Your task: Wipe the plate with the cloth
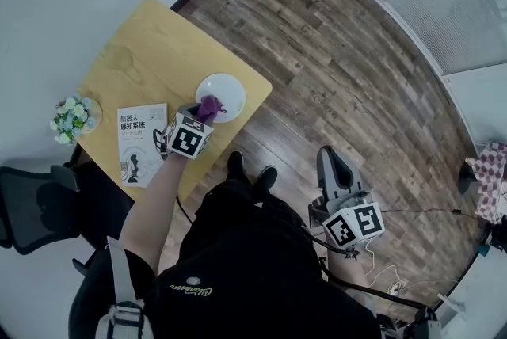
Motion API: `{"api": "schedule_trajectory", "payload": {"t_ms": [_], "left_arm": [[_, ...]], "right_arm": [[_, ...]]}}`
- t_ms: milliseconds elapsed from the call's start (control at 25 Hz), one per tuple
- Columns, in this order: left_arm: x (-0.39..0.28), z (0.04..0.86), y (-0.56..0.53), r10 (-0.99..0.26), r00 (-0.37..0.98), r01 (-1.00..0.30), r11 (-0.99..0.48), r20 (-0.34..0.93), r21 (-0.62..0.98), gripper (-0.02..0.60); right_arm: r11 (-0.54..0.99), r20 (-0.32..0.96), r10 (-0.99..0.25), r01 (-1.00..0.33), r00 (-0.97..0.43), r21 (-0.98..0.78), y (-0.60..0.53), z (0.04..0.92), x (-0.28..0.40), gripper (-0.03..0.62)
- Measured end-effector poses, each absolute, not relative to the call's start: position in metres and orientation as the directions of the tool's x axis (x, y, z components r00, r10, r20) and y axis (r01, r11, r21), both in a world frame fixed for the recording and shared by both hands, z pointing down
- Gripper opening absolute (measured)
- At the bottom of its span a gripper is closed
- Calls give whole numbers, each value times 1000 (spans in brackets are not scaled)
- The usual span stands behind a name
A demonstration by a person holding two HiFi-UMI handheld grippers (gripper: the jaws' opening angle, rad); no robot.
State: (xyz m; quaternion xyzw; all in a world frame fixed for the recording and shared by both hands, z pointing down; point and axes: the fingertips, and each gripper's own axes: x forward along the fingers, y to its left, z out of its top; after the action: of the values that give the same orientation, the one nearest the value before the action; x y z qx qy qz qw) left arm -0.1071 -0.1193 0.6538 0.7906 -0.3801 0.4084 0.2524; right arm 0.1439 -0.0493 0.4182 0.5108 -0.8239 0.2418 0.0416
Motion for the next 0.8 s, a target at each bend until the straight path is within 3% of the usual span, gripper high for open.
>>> {"api": "schedule_trajectory", "payload": {"t_ms": [360,800], "left_arm": [[-111,654,-207,-458,345,-834,-550,819,44,124],[-106,659,-196,-426,347,-821,-568,836,52,124]], "right_arm": [[345,326,-827,-872,-457,-347,-46,419,150,15],[325,324,-835,-873,-445,-363,-46,420,154,15]]}}
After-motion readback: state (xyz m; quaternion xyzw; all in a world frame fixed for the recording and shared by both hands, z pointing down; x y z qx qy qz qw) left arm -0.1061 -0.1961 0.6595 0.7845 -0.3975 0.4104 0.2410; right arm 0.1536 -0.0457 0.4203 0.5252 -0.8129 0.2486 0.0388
